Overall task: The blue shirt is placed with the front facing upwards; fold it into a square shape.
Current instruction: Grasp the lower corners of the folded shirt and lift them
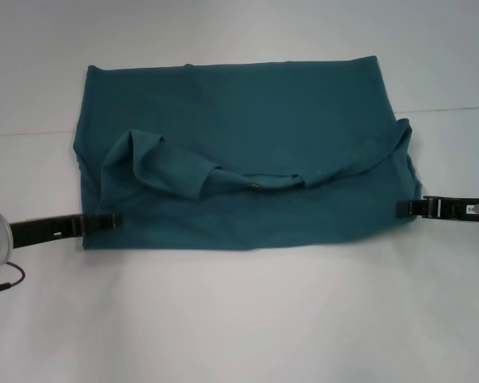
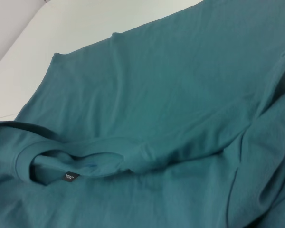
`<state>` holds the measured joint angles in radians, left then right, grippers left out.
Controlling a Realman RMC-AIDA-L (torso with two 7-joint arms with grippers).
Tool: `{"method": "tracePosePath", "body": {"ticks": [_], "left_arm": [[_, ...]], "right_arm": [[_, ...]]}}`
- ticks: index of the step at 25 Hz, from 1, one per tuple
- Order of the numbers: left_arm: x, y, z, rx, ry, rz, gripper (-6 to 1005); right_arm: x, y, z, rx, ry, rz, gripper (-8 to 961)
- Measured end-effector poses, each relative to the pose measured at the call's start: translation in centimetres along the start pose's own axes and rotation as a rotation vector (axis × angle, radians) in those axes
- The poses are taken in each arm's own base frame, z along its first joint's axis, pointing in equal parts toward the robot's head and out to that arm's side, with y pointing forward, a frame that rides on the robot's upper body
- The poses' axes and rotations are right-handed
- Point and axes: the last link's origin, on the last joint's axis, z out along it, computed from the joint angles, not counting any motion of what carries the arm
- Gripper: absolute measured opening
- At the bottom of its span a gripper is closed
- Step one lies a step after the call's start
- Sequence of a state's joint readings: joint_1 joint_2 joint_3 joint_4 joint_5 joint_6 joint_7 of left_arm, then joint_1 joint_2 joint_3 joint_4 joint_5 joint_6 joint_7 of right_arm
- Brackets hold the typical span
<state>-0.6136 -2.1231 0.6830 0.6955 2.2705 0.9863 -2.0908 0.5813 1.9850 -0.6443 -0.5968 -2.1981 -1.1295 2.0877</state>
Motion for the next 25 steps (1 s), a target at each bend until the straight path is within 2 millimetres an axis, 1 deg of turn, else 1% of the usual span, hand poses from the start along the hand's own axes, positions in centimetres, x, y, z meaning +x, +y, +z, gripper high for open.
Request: {"method": "tracePosePath", "body": {"ticks": [8,16,25], "left_arm": [[-0.7,0.6,0.2,-0.032,-0.05,0.022,853],[-0.4,1.6,0.2,-0.079,-0.071,0.049,842],[-0.2,1.7,0.5,-0.066,-0.095,0.089,831]], "right_arm": [[-0.1,-0.1,0.0,0.004,-0.004,-0.002,63],[-0.2,-0.1,0.0,0.006,-0.006,-0.006,63],[-0.2,-0.1,0.0,0.007,-0.007,-0.005,63]]}}
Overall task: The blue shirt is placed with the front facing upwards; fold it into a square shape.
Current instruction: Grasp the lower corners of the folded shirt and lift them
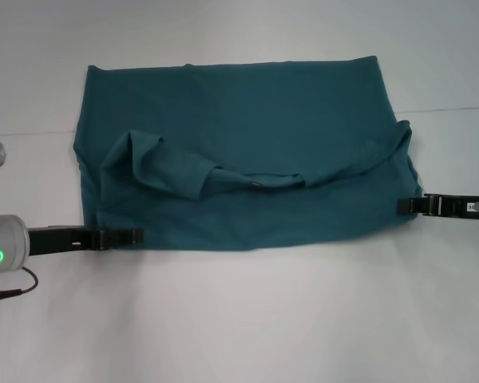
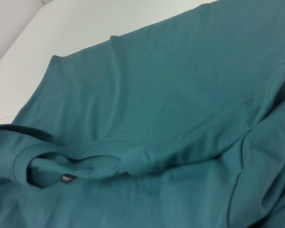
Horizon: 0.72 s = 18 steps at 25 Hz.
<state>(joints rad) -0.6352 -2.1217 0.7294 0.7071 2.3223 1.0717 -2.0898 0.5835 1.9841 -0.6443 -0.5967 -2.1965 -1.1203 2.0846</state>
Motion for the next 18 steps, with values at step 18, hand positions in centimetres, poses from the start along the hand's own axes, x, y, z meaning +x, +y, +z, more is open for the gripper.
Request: {"method": "tracePosePath", "body": {"ticks": [18], "left_arm": [[0.39,-0.46,-0.24,0.051,-0.019,0.015,469]], "right_arm": [[0.27,0.11,0.14,-0.004,0.0,-0.003,63]]}}
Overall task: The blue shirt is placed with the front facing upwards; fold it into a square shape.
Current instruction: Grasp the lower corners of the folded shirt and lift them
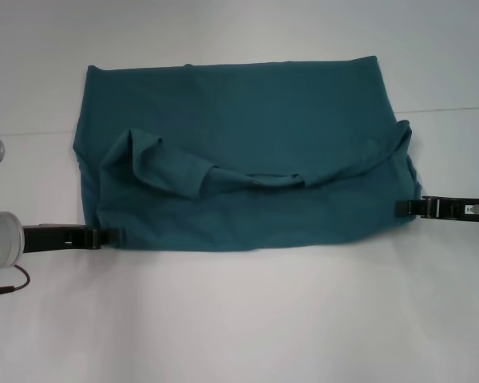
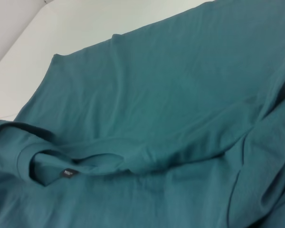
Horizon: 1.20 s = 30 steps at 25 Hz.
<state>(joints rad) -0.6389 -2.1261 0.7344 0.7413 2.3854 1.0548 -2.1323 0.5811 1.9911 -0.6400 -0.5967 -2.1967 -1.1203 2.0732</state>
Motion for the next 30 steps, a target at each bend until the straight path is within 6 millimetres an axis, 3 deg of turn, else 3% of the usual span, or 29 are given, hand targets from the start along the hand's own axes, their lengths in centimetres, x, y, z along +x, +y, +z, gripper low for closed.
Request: {"method": "tracePosePath", "body": {"ticks": [1,7,12,23,30], "left_arm": [[0.0,0.0,0.0,0.0,0.0,0.0,361],[0.0,-0.1,0.1,0.009,-0.004,0.005,129],[0.0,-0.2,0.0,0.013,-0.004,-0.001,15],[-0.9,-1.1,-3.7,-0.04,0.012,-0.042,15],[-2.4,-1.4,-4.9,-0.076,-0.003,-0.075,15]], "right_arm": [[0.0,0.0,0.0,0.0,0.0,0.0,63],[0.1,0.0,0.0,0.0,0.0,-0.001,62],[0.2,-0.1,0.0,0.001,0.003,-0.004,62],[1.2,-0.9,-1.8,-0.03,-0.018,0.004,62],[3.2,-1.0,-3.6,-0.088,-0.014,-0.017,62]]}}
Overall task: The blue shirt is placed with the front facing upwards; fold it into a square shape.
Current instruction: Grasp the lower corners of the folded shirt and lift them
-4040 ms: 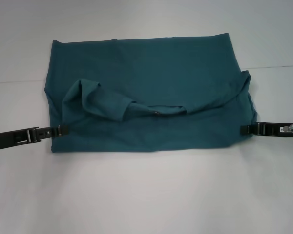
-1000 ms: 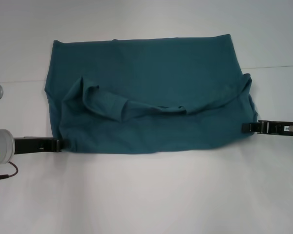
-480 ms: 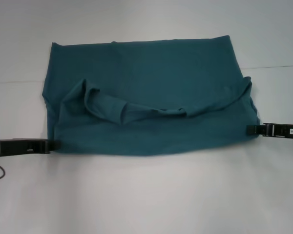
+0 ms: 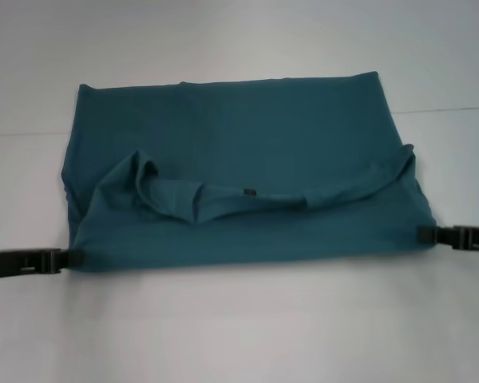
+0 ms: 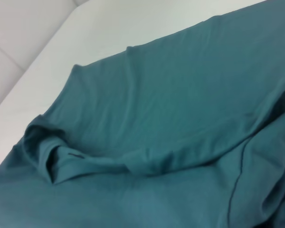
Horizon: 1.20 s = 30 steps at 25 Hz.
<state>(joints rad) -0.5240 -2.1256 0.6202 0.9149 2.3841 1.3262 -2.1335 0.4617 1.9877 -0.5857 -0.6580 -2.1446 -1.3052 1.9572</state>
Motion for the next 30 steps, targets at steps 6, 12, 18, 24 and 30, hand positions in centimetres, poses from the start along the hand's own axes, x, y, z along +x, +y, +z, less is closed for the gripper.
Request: {"method": "tracePosePath", "body": {"ticks": [6,12,18,24,30], "left_arm": [[-1.2,0.9,-0.9,-0.097,-0.041,0.01,16],[-3.1,1.9,-2.8,-0.221,-0.086,0.017,16],[-4.9,2.1,-4.3,-0.286,-0.116,0.001,16],[-6.9,2.3,-6.5,-0.364,-0.117,-0.027,16],[-8.1,2.6,-7.5,-0.404,-0.141,-0.028,15]], "right_arm": [[3.0,0.2,-1.6,-0.058,0.038,-0.03,62],[5.9,0.3,-3.7,-0.114,0.042,-0.053,63],[8.0,0.4,-5.7,-0.153,0.027,-0.06,63],[10.0,0.8,-8.0,-0.187,0.018,-0.069,63],[11.8,1.4,-9.6,-0.212,0.018,-0.07,63]]}}
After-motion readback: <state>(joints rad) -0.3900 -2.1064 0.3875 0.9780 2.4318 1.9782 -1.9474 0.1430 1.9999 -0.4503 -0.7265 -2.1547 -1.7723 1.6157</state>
